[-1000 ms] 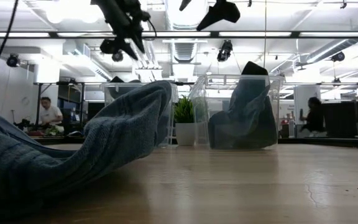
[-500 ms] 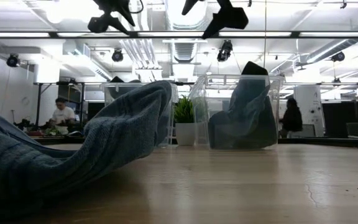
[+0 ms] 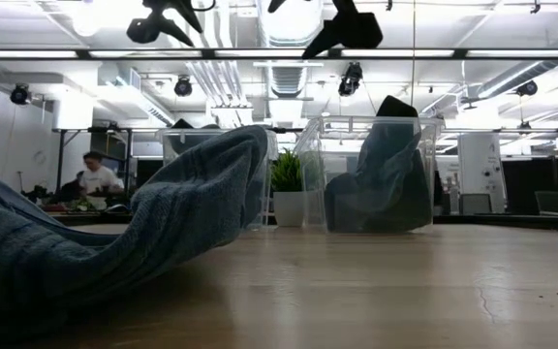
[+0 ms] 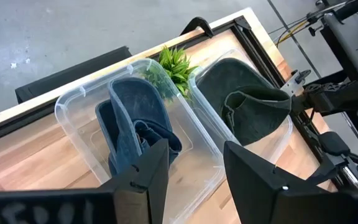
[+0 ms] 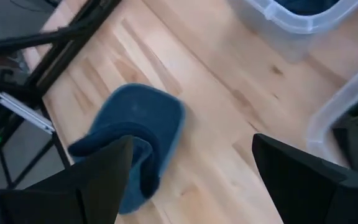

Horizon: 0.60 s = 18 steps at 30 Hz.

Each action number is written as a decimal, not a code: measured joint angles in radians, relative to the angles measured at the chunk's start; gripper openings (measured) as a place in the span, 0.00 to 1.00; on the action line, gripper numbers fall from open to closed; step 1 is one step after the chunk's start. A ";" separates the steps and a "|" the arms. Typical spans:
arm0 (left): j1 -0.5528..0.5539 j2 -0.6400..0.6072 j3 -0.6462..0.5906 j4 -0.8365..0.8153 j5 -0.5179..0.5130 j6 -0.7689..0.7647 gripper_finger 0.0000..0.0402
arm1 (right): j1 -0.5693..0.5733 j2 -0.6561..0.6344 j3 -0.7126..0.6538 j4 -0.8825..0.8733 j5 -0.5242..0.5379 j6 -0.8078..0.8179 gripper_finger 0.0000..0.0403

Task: Pick & Place hat
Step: Put the blue cap into the left transparent bin

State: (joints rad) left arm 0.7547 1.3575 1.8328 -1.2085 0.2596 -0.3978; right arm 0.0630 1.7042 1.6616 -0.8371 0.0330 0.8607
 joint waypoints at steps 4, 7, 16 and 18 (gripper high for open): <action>0.000 0.000 0.000 -0.014 0.000 0.001 0.37 | 0.010 -0.001 -0.064 0.086 -0.001 0.049 0.81; 0.000 -0.003 0.000 -0.014 0.000 0.004 0.37 | 0.026 0.000 -0.105 0.128 -0.017 0.092 0.81; 0.000 -0.004 0.000 -0.030 0.004 0.005 0.37 | 0.075 0.000 -0.227 0.309 -0.071 0.224 0.81; 0.000 -0.005 0.000 -0.032 0.004 0.005 0.37 | 0.085 0.000 -0.255 0.351 -0.086 0.244 0.81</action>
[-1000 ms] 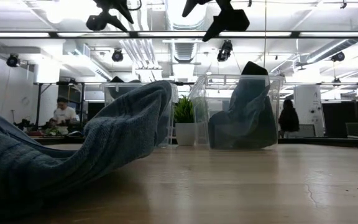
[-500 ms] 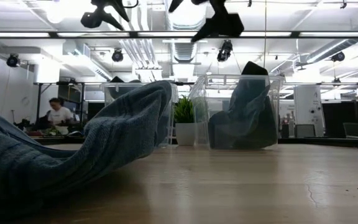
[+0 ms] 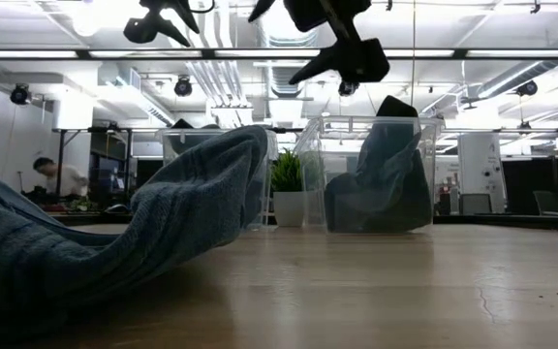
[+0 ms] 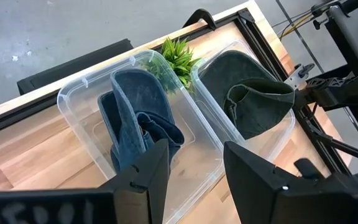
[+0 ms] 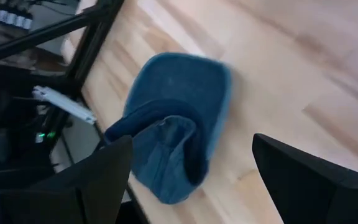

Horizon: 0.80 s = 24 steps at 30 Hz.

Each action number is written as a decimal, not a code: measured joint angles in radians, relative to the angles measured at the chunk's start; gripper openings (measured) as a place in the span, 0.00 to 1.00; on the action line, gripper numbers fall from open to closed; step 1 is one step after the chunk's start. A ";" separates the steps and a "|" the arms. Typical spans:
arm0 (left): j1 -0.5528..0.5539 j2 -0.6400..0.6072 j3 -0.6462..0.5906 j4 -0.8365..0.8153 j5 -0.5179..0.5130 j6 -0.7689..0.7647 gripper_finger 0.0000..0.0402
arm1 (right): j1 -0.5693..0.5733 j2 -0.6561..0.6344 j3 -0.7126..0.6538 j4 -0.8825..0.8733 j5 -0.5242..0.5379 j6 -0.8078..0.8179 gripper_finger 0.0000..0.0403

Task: Pick & Place hat
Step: Put the blue cap into the left transparent bin

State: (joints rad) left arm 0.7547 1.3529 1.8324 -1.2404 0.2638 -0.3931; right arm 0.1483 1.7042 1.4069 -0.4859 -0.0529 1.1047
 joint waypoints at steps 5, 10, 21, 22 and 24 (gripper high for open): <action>0.000 0.000 0.000 -0.002 0.000 0.004 0.37 | 0.020 0.000 -0.067 0.084 0.000 0.029 0.81; 0.000 0.000 0.000 -0.002 0.000 0.022 0.37 | 0.045 0.000 -0.130 0.158 0.078 -0.009 0.81; 0.000 -0.001 0.000 -0.002 0.000 0.042 0.37 | 0.073 0.065 -0.184 0.320 0.097 -0.038 0.81; 0.000 -0.001 0.000 -0.002 0.001 0.042 0.37 | 0.077 0.074 -0.182 0.341 0.084 -0.038 0.81; 0.000 -0.001 0.000 -0.002 0.000 0.043 0.37 | 0.086 0.105 -0.185 0.362 0.062 -0.036 0.81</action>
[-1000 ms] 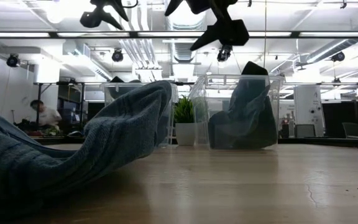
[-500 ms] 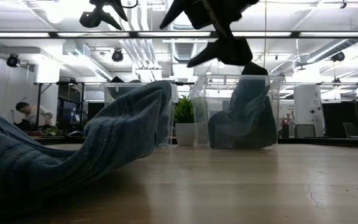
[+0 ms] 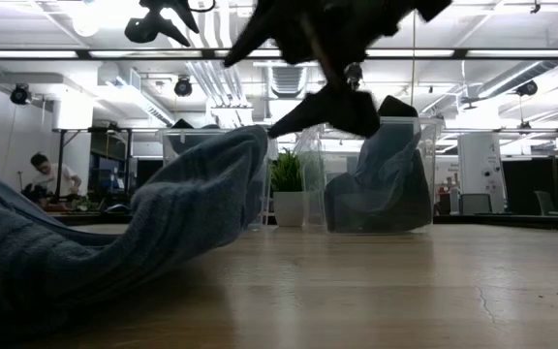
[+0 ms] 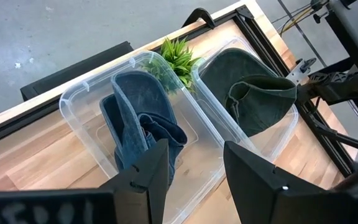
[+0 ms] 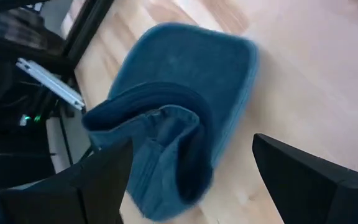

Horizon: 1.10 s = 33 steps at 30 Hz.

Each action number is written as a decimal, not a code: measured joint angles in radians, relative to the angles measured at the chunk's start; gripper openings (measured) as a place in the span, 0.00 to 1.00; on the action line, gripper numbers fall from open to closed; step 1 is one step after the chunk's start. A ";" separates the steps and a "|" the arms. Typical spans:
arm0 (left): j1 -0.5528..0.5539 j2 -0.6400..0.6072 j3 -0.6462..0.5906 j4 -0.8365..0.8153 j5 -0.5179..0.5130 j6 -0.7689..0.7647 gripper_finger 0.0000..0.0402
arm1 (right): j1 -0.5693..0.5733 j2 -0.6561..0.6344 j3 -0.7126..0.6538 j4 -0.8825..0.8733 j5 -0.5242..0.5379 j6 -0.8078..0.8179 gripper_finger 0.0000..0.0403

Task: Pick & Place hat
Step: Put the blue cap into the left transparent bin

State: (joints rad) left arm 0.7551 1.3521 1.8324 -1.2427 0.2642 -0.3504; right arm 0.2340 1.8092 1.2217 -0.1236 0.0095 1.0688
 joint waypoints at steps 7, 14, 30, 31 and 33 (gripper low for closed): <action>0.000 0.000 0.000 0.000 0.000 0.010 0.37 | 0.022 0.149 0.093 0.015 -0.014 0.011 0.81; 0.000 0.000 0.000 0.000 0.000 0.011 0.37 | 0.044 0.286 0.248 -0.009 -0.018 0.004 0.81; 0.000 0.000 0.000 -0.002 0.000 0.014 0.37 | 0.045 0.271 0.313 -0.247 0.071 0.027 0.81; 0.000 0.000 0.000 -0.002 0.000 0.014 0.37 | 0.045 0.280 0.312 -0.245 0.069 0.034 0.81; 0.000 0.000 0.000 -0.003 0.000 0.014 0.37 | 0.045 0.295 0.309 -0.250 0.068 0.047 0.81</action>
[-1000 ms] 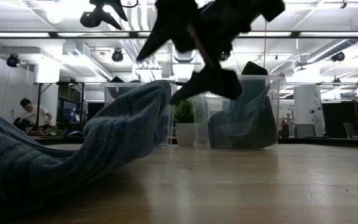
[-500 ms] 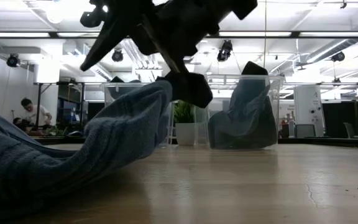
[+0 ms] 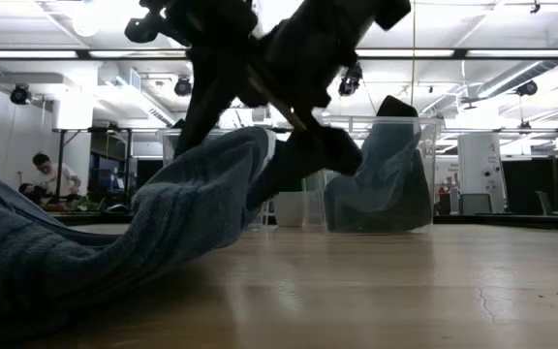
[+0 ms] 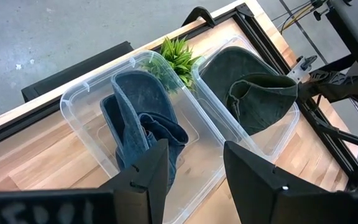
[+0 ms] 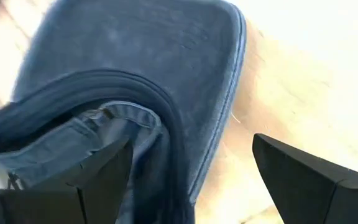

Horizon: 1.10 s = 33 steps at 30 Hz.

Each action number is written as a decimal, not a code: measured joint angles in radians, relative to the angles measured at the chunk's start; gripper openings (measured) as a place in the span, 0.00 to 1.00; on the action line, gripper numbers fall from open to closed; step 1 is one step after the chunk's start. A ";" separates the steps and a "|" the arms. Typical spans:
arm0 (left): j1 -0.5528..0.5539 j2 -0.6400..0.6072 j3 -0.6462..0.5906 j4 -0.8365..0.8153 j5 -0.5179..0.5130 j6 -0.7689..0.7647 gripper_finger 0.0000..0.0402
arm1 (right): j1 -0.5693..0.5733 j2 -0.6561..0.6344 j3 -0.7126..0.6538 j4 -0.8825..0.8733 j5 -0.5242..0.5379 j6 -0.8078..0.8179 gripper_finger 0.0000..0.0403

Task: Pick & Place hat
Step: Put the blue cap into the left transparent bin

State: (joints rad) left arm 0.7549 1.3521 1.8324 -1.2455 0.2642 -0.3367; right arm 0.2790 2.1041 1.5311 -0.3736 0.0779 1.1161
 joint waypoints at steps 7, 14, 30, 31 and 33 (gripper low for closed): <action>0.000 0.000 0.000 -0.001 0.000 0.000 0.37 | -0.007 0.053 -0.003 0.007 -0.030 -0.002 0.80; 0.000 0.000 0.000 -0.004 0.000 0.000 0.37 | -0.007 0.053 -0.003 0.107 -0.045 -0.040 0.59; 0.000 0.000 -0.004 -0.005 0.012 -0.005 0.37 | -0.018 0.014 0.013 0.123 -0.061 -0.076 0.03; 0.000 0.000 -0.004 -0.005 0.012 -0.005 0.37 | -0.019 0.006 0.020 0.122 -0.056 -0.078 0.03; 0.000 0.000 -0.004 -0.005 0.012 -0.005 0.37 | -0.023 -0.014 0.034 0.117 -0.049 -0.093 0.03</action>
State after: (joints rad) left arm 0.7547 1.3521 1.8286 -1.2507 0.2764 -0.3420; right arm 0.2561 2.0904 1.5655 -0.2570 0.0293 1.0236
